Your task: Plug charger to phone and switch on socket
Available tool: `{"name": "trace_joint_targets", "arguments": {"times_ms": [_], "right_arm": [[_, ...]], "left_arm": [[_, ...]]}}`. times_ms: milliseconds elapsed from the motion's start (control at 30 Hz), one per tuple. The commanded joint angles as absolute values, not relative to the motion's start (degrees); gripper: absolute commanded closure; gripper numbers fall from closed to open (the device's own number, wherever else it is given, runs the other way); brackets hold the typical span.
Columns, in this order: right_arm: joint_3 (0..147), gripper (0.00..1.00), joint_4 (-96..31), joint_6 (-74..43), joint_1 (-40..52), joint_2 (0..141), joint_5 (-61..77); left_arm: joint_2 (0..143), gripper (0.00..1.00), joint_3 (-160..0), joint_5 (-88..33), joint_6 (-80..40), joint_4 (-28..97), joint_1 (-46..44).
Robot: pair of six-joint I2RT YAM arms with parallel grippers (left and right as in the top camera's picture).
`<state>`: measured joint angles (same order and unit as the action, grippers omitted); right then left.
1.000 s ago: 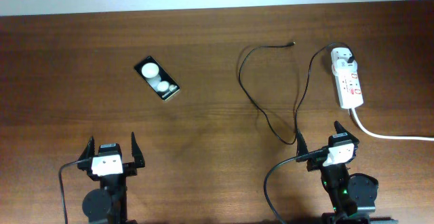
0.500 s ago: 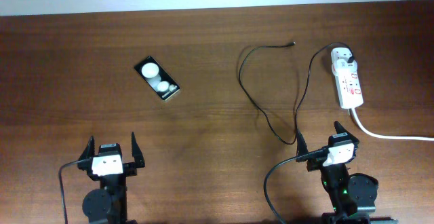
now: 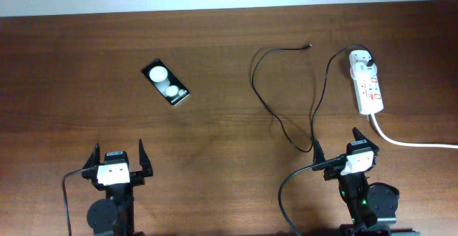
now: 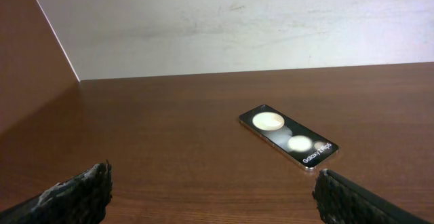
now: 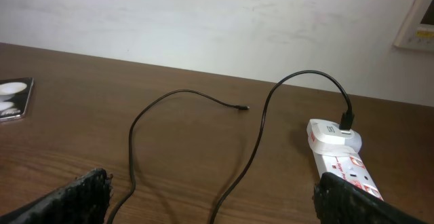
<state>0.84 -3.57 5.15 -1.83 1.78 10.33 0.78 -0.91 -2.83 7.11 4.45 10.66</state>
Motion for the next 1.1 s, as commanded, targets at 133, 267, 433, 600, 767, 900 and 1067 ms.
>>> {"name": "trace_joint_targets", "arguments": {"times_ms": [133,267,433,600,767,900,1067], "right_arm": [[0.3,0.02,-3.6,5.6,-1.5,2.0,9.8],[0.3,0.02,-3.6,5.6,-1.5,2.0,9.8],[0.3,0.02,-3.6,5.6,-1.5,2.0,9.8],[0.3,0.02,-3.6,5.6,-1.5,2.0,9.8],[0.3,0.02,-3.6,5.6,-1.5,2.0,9.8],[0.3,0.02,-3.6,5.6,-1.5,2.0,9.8],[0.3,0.02,-3.6,5.6,-1.5,2.0,9.8]], "left_arm": [[0.3,0.01,-0.5,-15.1,6.3,2.5,11.0],[0.3,0.01,-0.8,-22.3,-23.3,0.4,11.0],[0.3,0.01,-7.6,-26.2,-30.2,-3.0,11.0],[4.3,0.01,-17.3,-26.1,-30.2,-3.0,11.0],[24.9,0.01,-33.5,-30.1,-27.7,1.1,11.0],[41.6,0.01,-53.2,-33.8,-23.4,19.2,10.7],[50.9,0.01,-67.3,-39.0,-19.6,37.3,5.6]]}}
